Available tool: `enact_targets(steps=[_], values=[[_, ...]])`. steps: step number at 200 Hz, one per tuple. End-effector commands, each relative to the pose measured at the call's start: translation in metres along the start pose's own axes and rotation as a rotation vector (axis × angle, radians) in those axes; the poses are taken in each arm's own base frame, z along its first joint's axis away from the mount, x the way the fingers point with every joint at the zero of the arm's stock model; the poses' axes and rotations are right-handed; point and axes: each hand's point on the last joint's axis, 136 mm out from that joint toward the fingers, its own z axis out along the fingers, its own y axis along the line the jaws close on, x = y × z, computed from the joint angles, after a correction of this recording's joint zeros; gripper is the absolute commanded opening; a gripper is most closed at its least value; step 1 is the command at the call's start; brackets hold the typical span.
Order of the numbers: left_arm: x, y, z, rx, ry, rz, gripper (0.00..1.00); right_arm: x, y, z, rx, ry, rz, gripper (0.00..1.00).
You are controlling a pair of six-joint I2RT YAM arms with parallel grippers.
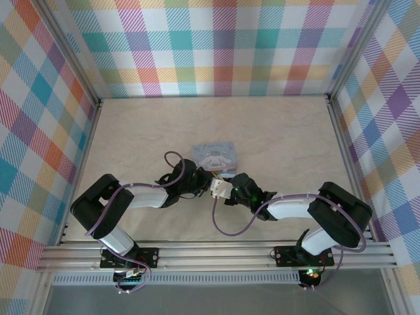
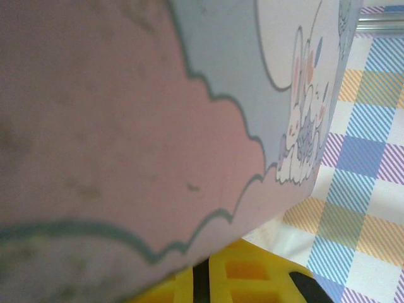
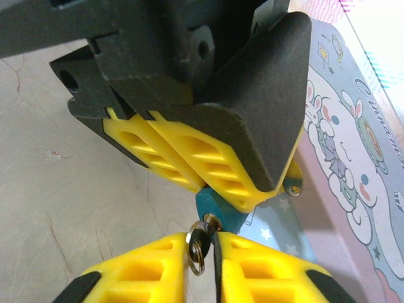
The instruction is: Unlock the padlock with the key
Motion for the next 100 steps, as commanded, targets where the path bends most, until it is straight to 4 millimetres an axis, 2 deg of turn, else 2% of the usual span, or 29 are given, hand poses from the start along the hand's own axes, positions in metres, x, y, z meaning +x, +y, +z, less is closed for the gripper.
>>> enact_targets(steps=[1,48,80,100], values=[[0.004,-0.025,-0.004,0.062,0.018,0.004,0.0,-0.017,-0.011,0.002,0.035,-0.046,0.003,0.15],[0.004,-0.025,-0.004,0.063,0.019,0.004,0.0,-0.02,-0.02,0.004,0.081,-0.047,0.045,0.08],[0.004,-0.023,-0.002,0.062,0.023,0.0,0.0,-0.023,-0.026,0.003,0.102,-0.062,0.144,0.0],[0.005,-0.023,-0.002,0.061,0.026,-0.001,0.0,-0.022,-0.024,0.002,0.096,-0.065,0.209,0.0]])
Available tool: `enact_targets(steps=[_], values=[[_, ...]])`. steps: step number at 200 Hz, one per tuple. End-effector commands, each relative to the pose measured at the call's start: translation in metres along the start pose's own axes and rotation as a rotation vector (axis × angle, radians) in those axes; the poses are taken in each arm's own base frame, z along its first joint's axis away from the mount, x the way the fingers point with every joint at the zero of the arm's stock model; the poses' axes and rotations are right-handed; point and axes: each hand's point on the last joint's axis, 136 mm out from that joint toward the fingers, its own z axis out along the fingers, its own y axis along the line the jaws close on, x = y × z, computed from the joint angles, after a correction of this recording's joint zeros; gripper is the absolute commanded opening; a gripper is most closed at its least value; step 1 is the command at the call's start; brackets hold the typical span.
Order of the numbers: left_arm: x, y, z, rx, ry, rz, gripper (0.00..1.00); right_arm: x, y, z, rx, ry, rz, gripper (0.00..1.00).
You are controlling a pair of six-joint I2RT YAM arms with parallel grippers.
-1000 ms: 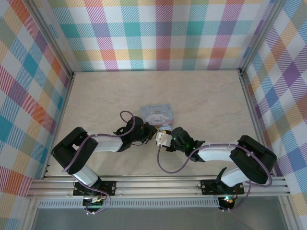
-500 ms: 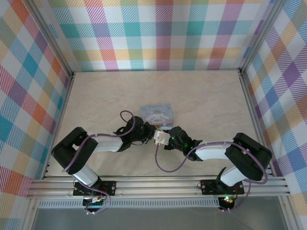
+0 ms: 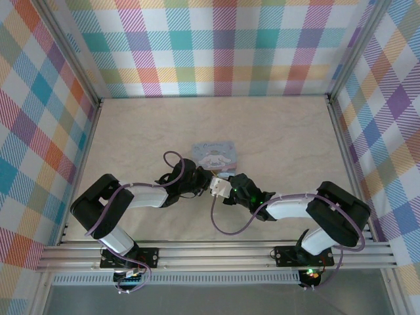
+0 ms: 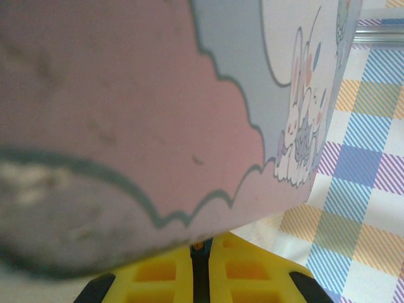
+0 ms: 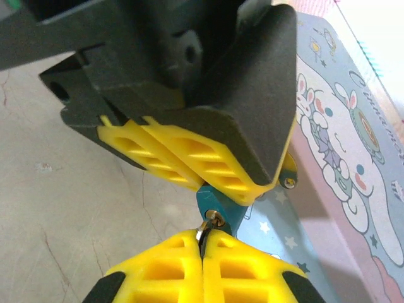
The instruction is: Unlock the padlock with the key
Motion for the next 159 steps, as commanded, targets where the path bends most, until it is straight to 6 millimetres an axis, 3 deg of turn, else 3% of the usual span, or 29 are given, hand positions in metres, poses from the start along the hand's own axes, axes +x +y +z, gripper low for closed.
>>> enact_targets(steps=[1,13,106,159], values=[[0.008,-0.023,-0.002,0.062,0.045,0.018,0.0,-0.024,-0.017,0.0,0.058,-0.078,0.136,0.0],[0.009,-0.022,-0.002,0.062,0.046,0.017,0.0,-0.031,-0.021,-0.001,0.067,-0.112,0.175,0.0],[0.009,-0.016,0.002,0.048,0.049,0.008,0.0,-0.032,-0.016,0.0,0.035,-0.152,0.416,0.0],[0.007,-0.007,0.004,0.024,0.037,0.012,0.0,-0.018,-0.005,0.006,0.01,-0.131,0.583,0.0]])
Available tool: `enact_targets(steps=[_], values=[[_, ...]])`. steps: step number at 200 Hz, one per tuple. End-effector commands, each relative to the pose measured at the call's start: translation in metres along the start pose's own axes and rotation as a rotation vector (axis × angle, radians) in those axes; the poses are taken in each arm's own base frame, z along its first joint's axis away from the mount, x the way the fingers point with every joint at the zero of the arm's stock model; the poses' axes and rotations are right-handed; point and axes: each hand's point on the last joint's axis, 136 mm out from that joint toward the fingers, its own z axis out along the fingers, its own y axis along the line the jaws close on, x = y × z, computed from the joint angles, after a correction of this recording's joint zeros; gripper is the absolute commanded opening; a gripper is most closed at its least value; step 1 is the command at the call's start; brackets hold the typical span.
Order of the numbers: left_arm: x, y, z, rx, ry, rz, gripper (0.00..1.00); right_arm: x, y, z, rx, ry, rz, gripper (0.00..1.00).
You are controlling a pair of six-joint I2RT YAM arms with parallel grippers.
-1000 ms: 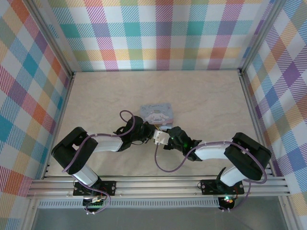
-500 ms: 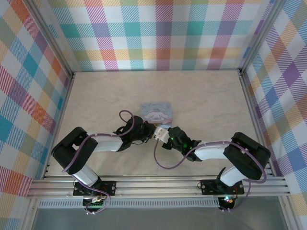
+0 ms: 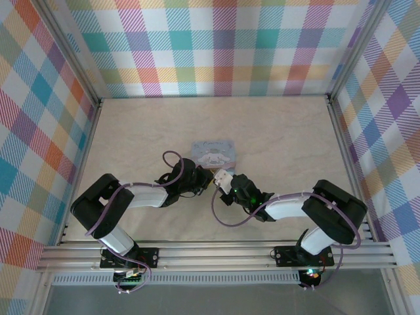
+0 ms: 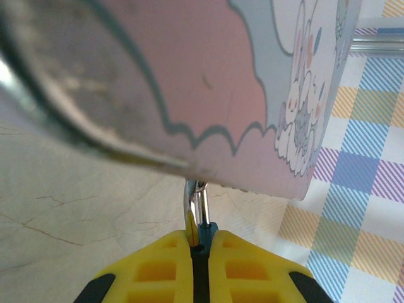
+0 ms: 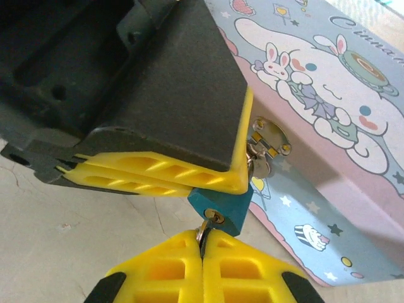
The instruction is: Unlock the padlock with the key
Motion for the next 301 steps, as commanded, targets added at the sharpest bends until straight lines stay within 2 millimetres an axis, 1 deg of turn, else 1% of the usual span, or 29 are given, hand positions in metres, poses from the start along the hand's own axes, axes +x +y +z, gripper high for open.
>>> enact_targets(steps=[1,31,72,116,197,226,251,282,301], values=[[0.012,-0.007,0.004,0.024,0.054,0.02,0.0,-0.017,0.001,0.001,-0.009,-0.094,0.151,0.0],[0.011,-0.004,0.006,0.021,0.054,0.018,0.0,-0.012,0.002,0.003,-0.015,-0.094,0.213,0.0],[0.011,-0.001,0.007,0.016,0.05,0.021,0.0,-0.003,0.007,0.007,-0.032,-0.07,0.244,0.0],[0.009,0.005,0.007,-0.007,0.034,0.028,0.17,0.005,0.007,0.01,-0.022,-0.048,0.25,0.0],[0.006,0.006,0.006,-0.012,0.02,0.031,0.32,0.01,0.006,0.009,-0.02,-0.04,0.257,0.0],[0.006,0.0,0.003,0.004,0.016,0.046,0.36,0.01,0.007,0.008,-0.023,-0.04,0.269,0.0],[0.006,-0.01,-0.002,0.016,0.018,0.079,0.45,0.01,0.007,0.008,-0.028,-0.044,0.29,0.0],[0.003,-0.015,-0.013,0.007,-0.002,0.113,0.58,0.01,0.009,0.007,-0.034,-0.044,0.325,0.0],[-0.002,-0.016,-0.02,-0.004,-0.018,0.128,0.62,0.01,0.01,0.007,-0.048,-0.041,0.36,0.0]])
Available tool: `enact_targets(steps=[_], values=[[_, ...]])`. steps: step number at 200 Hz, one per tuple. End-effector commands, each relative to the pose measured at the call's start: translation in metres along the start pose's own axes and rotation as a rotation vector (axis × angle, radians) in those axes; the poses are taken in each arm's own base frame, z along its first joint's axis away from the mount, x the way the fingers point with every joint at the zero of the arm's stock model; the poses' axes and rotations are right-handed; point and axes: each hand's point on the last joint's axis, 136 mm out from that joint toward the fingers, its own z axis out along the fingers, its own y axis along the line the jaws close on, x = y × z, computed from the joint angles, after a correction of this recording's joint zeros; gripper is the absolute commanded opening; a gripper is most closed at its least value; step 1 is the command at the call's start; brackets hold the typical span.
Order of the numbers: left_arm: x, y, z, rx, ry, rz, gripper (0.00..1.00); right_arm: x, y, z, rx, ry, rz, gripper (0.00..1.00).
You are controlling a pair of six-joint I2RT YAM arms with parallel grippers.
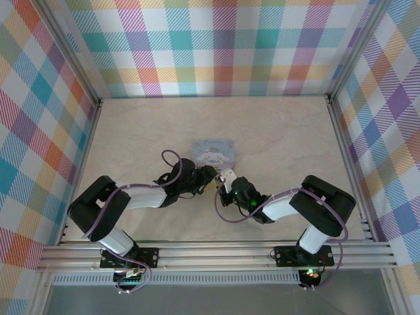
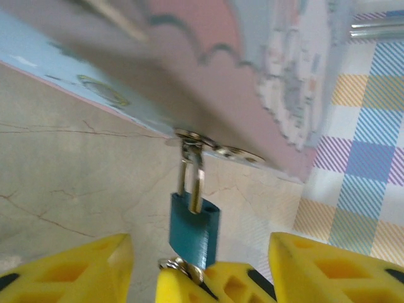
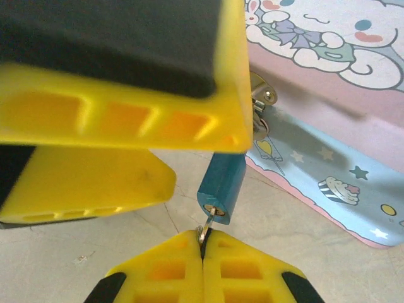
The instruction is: Unlock the padlock with the key
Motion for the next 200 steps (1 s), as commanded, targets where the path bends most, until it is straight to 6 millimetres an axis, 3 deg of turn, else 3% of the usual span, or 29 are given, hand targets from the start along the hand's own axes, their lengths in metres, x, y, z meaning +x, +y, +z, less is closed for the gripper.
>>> enact_targets(steps=[1,71,150,200], values=[[-0.004,-0.014,-0.013,0.01,-0.017,0.054,0.62,-0.001,0.005,-0.002,-0.035,-0.012,0.069,0.0],[-0.025,-0.015,-0.047,-0.006,-0.087,0.111,0.68,-0.008,0.015,-0.005,-0.126,-0.025,0.229,0.0],[-0.04,-0.029,-0.109,-0.046,-0.23,0.313,0.93,-0.009,0.015,-0.007,-0.19,-0.001,0.386,0.0],[-0.04,-0.03,-0.121,-0.066,-0.241,0.36,0.98,-0.003,0.009,-0.005,-0.212,-0.002,0.482,0.0]])
